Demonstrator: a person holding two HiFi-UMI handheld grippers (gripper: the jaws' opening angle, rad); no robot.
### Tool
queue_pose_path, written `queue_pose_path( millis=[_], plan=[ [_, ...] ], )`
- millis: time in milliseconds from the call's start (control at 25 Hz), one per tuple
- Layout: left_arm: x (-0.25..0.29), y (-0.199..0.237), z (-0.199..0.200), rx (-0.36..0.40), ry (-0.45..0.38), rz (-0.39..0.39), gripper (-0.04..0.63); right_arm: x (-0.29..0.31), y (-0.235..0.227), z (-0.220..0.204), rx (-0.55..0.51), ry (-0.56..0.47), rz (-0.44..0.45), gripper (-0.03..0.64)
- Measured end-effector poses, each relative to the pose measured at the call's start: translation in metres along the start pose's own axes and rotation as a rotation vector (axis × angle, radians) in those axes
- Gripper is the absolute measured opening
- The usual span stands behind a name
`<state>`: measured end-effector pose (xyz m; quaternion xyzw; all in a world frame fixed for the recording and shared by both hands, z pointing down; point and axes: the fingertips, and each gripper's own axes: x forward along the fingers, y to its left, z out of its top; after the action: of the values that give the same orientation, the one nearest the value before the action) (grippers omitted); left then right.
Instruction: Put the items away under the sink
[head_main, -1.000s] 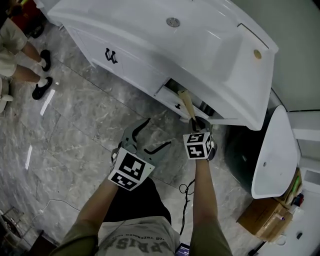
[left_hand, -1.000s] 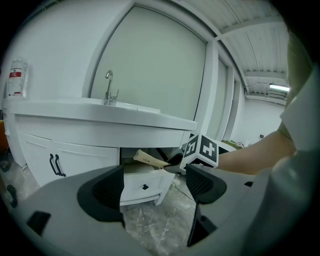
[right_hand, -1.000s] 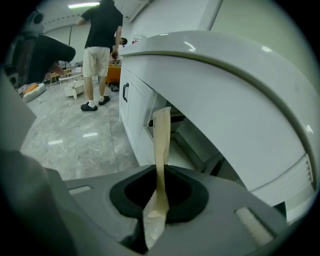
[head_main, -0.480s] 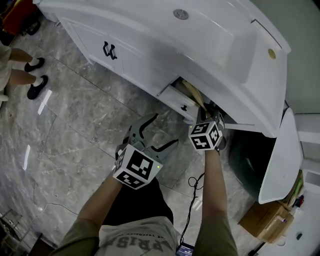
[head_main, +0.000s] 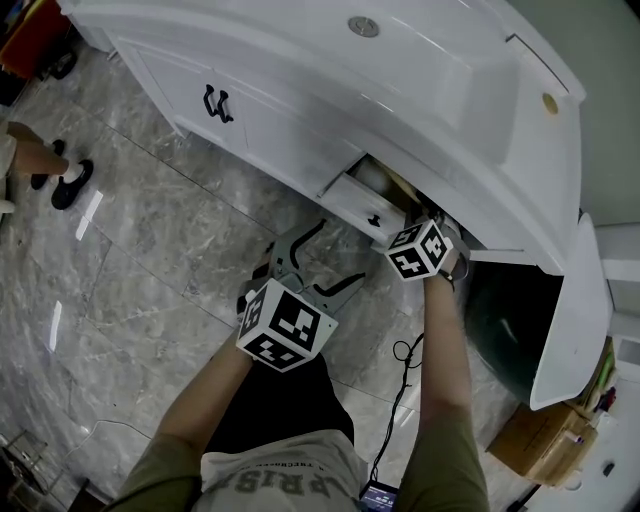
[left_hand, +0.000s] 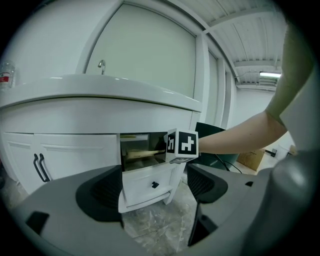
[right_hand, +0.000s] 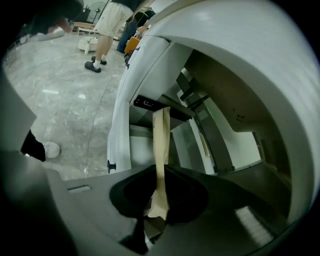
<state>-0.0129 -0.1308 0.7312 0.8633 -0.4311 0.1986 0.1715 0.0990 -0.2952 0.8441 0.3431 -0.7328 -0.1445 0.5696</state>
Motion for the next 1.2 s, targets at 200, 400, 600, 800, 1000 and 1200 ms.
queue_pose_path(
  millis=[200,400,600,800,1000,1200],
  plan=[
    [0.009,0.000,0.000,-0.016,-0.023,-0.012,0.391,0.015,-0.002,-0.009,-0.048,0.037,-0.007,0.041],
    [0.019,0.004,-0.008,-0.032,-0.016,-0.023,0.391,0.029,-0.004,-0.016,-0.050,0.059,-0.013,0.043],
    [0.029,0.007,-0.017,-0.028,0.008,-0.024,0.394,0.039,-0.004,-0.016,-0.070,0.068,-0.008,0.043],
    [0.037,0.011,-0.019,-0.025,0.014,-0.018,0.396,0.048,-0.007,-0.017,-0.075,0.082,0.008,0.043],
    [0.044,0.019,-0.021,-0.036,0.027,-0.020,0.396,0.056,-0.005,-0.018,-0.062,0.089,0.042,0.043],
    [0.052,0.024,-0.025,-0.042,0.048,-0.021,0.396,0.063,-0.003,-0.018,-0.035,0.088,0.067,0.043]
  ],
)
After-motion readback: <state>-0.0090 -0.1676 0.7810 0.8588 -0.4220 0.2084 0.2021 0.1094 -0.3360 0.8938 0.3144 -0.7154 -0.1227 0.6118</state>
